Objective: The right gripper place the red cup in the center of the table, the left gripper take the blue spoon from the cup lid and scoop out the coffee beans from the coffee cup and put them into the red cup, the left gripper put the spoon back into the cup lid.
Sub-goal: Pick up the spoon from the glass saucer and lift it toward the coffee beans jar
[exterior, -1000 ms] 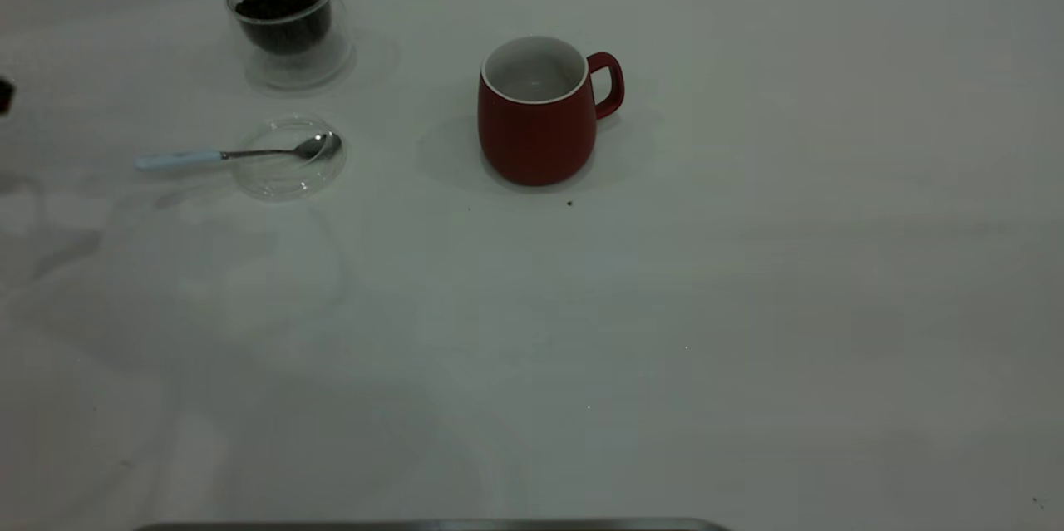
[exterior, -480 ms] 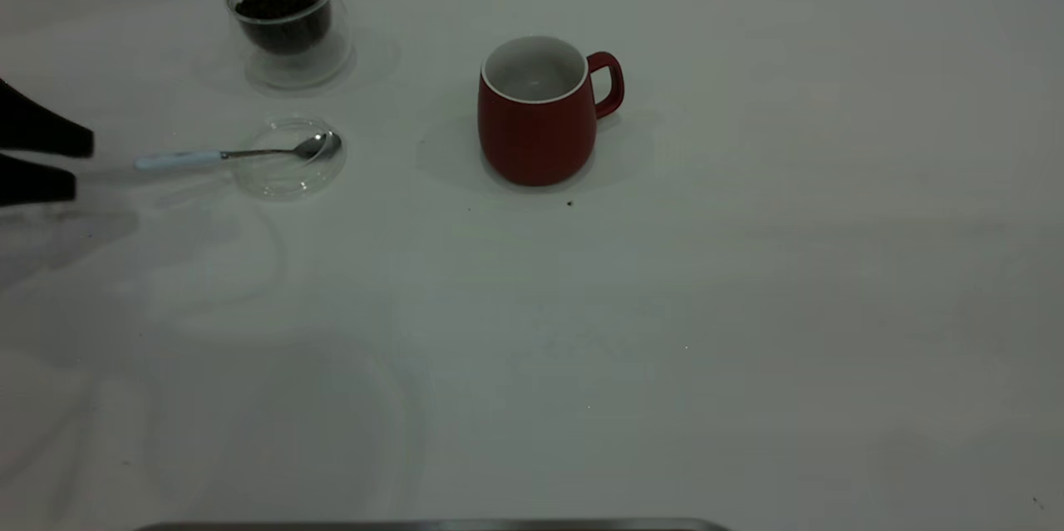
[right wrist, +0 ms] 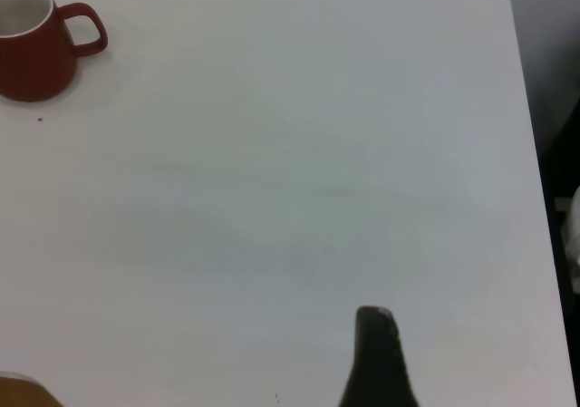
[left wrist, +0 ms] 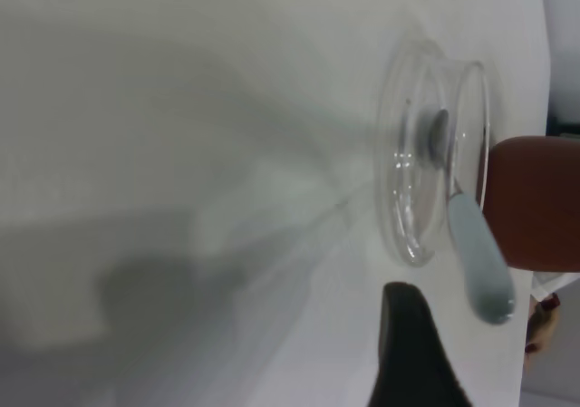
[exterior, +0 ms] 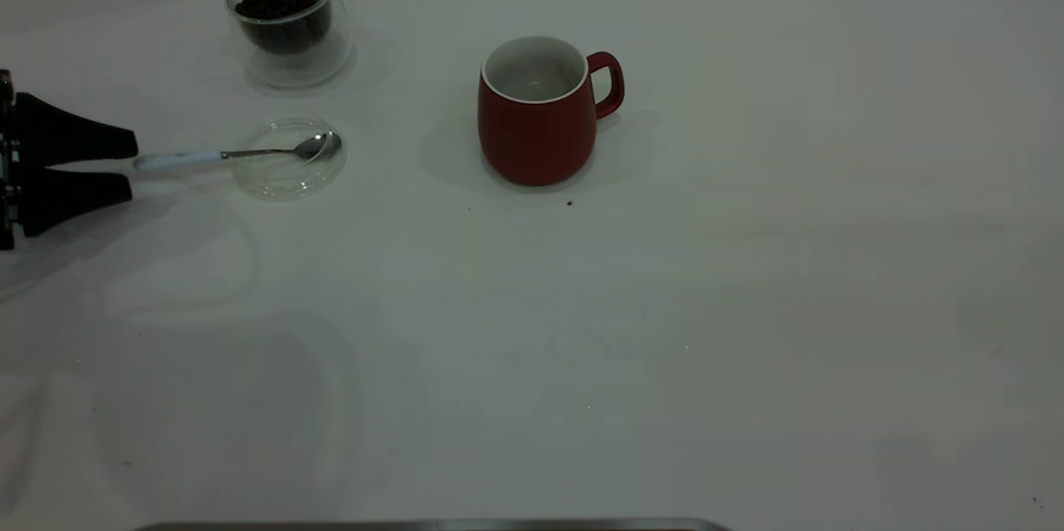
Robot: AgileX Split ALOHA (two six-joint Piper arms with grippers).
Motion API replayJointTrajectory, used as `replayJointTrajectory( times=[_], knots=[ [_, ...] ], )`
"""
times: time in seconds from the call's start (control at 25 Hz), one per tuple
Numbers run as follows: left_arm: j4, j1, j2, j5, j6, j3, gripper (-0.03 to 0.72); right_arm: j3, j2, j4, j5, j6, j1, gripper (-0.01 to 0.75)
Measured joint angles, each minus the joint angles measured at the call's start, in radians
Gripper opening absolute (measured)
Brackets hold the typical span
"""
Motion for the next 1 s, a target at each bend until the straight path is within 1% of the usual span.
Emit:
replayJointTrajectory(
  times=[0.32, 0.6, 0.8, 1.0],
  knots=[
    [-0.026, -0.003, 0.01, 0.008, 0.021, -0.004, 0.501, 0.0, 0.0, 0.0, 0.0, 0.0, 0.0, 0.588],
    [-0.031, -0.067, 0.016, -0.019, 0.028, -0.029, 0.501, 0.0, 0.0, 0.0, 0.0, 0.0, 0.0, 0.588],
    [-0.031, -0.11, 0.016, -0.021, -0.011, -0.075, 0.501, 0.0, 0.0, 0.0, 0.0, 0.0, 0.0, 0.588],
    [-0.028, -0.128, 0.019, -0.024, -0.057, -0.08, 0.481, 0.0, 0.0, 0.0, 0.0, 0.0, 0.0, 0.588]
  ],
)
